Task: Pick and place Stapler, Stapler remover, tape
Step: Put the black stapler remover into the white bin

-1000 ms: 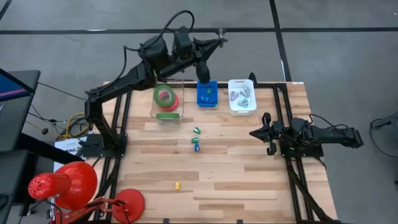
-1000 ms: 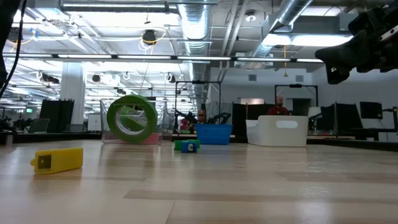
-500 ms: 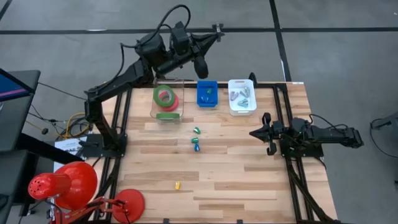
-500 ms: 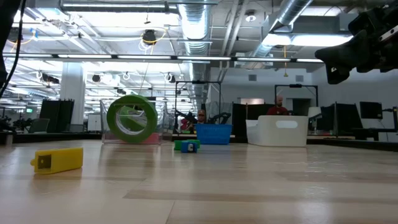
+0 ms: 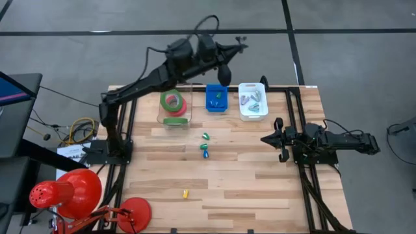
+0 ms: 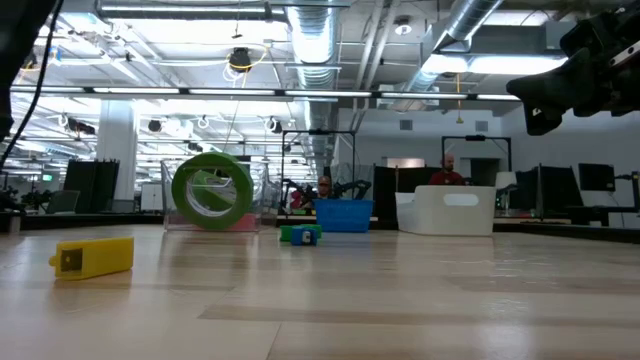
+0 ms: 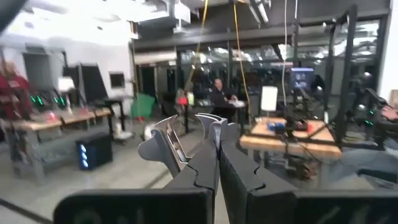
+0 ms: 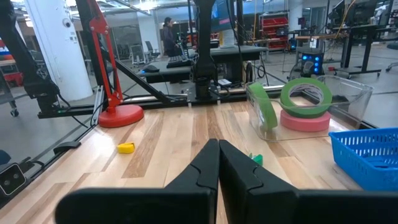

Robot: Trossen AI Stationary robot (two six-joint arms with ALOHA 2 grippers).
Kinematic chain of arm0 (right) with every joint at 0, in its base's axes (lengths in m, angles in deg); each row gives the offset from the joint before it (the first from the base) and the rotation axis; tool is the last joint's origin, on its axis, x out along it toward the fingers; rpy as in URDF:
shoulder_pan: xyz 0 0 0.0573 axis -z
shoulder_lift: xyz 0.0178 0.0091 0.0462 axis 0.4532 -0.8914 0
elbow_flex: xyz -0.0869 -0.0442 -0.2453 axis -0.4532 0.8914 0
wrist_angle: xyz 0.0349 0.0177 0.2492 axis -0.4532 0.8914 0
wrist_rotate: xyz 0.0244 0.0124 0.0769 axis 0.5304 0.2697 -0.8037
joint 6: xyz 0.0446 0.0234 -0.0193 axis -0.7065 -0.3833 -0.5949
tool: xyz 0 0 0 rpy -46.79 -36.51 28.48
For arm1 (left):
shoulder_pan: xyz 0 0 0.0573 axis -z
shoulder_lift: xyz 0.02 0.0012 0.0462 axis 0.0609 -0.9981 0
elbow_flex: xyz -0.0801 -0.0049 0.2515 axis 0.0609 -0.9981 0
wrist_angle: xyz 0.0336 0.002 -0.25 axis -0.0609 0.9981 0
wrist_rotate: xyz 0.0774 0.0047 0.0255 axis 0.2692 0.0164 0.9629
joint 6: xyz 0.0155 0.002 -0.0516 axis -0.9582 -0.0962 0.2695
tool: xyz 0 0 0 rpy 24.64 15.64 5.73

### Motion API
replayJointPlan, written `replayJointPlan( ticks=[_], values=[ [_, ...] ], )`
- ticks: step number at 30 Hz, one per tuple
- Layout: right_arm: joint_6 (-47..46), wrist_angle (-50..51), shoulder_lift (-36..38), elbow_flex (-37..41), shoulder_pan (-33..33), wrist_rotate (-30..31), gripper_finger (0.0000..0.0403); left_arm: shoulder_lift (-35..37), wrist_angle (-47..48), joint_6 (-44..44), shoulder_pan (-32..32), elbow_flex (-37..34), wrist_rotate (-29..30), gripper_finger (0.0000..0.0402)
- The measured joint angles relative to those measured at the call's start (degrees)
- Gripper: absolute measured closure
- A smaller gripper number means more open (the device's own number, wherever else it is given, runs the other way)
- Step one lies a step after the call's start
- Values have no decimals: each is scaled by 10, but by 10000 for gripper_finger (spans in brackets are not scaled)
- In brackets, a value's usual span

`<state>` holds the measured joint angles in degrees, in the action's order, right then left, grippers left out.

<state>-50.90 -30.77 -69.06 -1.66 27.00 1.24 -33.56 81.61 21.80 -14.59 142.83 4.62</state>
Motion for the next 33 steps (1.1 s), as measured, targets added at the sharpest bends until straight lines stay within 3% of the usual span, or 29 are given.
replayJointPlan(
  ticks=[15,33],
  values=[
    [0,0,0,0,0,0,403,-118,-19,12,-9,-1,-37,399],
    [0,0,0,0,0,0,403,-211,-49,12,-12,-1,-67,398]
  ],
)
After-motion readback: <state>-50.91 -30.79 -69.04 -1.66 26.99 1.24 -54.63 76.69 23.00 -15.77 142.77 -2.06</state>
